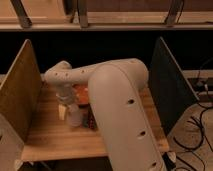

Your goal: Place the ceramic cup over the eraser

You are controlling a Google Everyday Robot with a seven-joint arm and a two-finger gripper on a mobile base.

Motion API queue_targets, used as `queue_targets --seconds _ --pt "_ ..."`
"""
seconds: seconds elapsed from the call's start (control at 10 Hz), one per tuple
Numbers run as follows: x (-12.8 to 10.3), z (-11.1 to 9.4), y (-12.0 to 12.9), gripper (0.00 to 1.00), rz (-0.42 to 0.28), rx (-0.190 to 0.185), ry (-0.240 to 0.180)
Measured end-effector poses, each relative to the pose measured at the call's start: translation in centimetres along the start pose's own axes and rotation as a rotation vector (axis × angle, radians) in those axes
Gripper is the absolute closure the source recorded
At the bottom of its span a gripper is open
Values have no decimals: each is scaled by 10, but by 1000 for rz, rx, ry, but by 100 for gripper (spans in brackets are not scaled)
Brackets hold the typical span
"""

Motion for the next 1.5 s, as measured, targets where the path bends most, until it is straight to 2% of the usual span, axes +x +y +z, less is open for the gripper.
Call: queue_targets --seconds 0.2,0.3,0.5,0.7,1.0,1.3,1.5 --pt "9 4 -1 23 24 -6 6" --pt "13 6 -1 30 31 -2 17" --pt "16 4 1 52 33 14 34" --pt "15 4 4 70 31 18 39" --pt "-3 -6 3 98 18 28 0" --pt "-39 -36 -2 100 -28 51 -60" --pt "-49 -66 -20 100 -34 91 -66"
